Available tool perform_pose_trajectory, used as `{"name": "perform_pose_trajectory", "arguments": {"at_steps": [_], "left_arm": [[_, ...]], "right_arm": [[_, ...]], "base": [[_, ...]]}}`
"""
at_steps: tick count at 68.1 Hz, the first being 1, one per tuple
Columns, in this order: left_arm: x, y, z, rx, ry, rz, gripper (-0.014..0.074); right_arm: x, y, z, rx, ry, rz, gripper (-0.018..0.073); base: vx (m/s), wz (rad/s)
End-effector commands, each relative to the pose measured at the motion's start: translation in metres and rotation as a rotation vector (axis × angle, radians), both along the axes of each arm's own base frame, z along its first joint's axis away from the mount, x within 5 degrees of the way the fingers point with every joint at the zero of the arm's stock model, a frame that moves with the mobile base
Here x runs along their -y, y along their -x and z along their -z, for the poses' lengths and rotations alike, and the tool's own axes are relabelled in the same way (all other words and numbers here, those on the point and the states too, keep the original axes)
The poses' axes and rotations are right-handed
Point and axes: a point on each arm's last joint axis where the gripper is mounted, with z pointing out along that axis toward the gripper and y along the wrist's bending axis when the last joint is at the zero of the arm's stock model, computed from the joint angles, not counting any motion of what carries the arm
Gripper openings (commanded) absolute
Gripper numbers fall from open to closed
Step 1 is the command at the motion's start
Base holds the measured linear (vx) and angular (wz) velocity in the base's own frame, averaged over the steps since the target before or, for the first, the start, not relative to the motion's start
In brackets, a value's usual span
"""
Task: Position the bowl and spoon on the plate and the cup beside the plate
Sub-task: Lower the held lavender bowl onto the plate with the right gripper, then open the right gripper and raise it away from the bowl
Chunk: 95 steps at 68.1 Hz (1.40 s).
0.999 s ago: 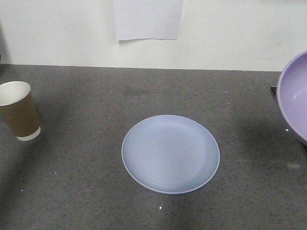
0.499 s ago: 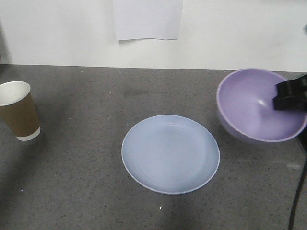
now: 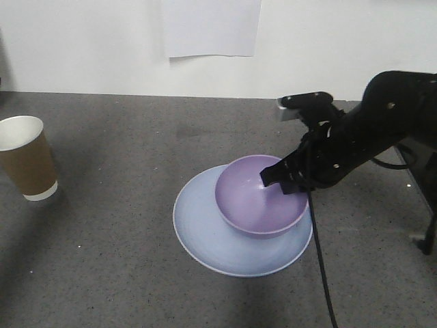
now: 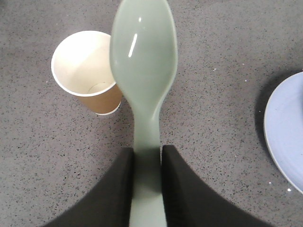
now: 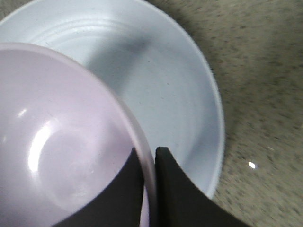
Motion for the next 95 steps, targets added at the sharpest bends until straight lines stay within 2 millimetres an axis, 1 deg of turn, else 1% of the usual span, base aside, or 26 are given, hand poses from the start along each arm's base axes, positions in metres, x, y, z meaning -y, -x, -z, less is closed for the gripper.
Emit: {"name": "perform_pose_trajectory", "arguments": {"at_steps": [1, 2, 3, 12, 24, 32, 38, 46, 62, 66, 70, 74, 83, 93, 95], "left_arm": [[-0.001, 0.005, -0.015, 0.098, 0.018, 0.000, -0.0006], [-0.001, 0.005, -0.015, 0.098, 0.018, 0.000, -0.0006], [-0.001, 0.005, -0.015, 0.098, 0.018, 0.000, -0.0006], [-0.001, 0.005, -0.015, 0.098, 0.018, 0.000, -0.0006], [-0.001, 0.005, -0.015, 0.098, 0.019, -0.001, -0.0006], [-0.001, 0.005, -0.015, 0.098, 0.019, -0.001, -0.0006], [-0.001, 0.005, -0.015, 0.098, 0.019, -0.001, -0.0006], [-0.001, 0.005, -0.015, 0.098, 0.019, -0.001, -0.0006], [-0.001, 0.005, -0.015, 0.098, 0.019, -0.001, -0.0006], [-0.001, 0.005, -0.015, 0.098, 0.019, -0.001, -0.0006], [-0.001, 0.005, -0.015, 0.098, 0.019, -0.001, -0.0006], [-0.001, 0.005, -0.015, 0.099, 0.019, -0.001, -0.0006], [-0.001, 0.005, -0.015, 0.100, 0.019, -0.001, -0.0006], [-0.001, 0.005, -0.015, 0.100, 0.019, -0.001, -0.0006], [-0.001, 0.005, -0.015, 0.100, 0.019, -0.001, -0.0006]], "right_arm": [[-0.010, -0.007, -0.008, 0.081, -0.033, 0.003, -0.0003], [-0.010, -0.008, -0.006, 0.077, -0.032, 0.003, -0.0003], [-0.013, -0.013, 0.004, 0.056, -0.036, 0.010, -0.0003], [-0.014, -0.017, 0.014, 0.037, -0.028, 0.012, -0.0003], [-0.015, -0.020, 0.017, 0.044, -0.031, 0.019, 0.0002], [-0.014, -0.020, 0.017, 0.046, -0.032, 0.022, 0.0026], [-0.014, -0.020, 0.017, 0.046, -0.032, 0.022, 0.0072], [-0.014, -0.020, 0.017, 0.046, -0.032, 0.022, 0.0166], [-0.014, -0.021, 0.017, 0.039, -0.044, 0.066, 0.0444], [-0.013, -0.021, 0.017, 0.039, -0.043, 0.069, 0.0503], [-0.013, -0.021, 0.017, 0.039, -0.043, 0.069, 0.0541], [-0.013, -0.021, 0.016, 0.041, -0.044, 0.069, 0.0566], [-0.012, -0.018, 0.009, 0.054, -0.053, 0.075, 0.0569], [-0.008, -0.011, -0.011, 0.107, -0.059, 0.073, 0.0569], [-0.005, -0.008, -0.017, 0.122, -0.058, 0.079, 0.0569]], "base": [[0.00, 0.00], [0.00, 0.00], [0.00, 0.00], [0.00, 0.00], [0.00, 0.00], [0.00, 0.00], [0.00, 0.00], [0.00, 0.00], [0.00, 0.00], [0.00, 0.00], [0.00, 0.00], [0.00, 0.00], [0.00, 0.00], [0.00, 0.00], [0.00, 0.00]]}}
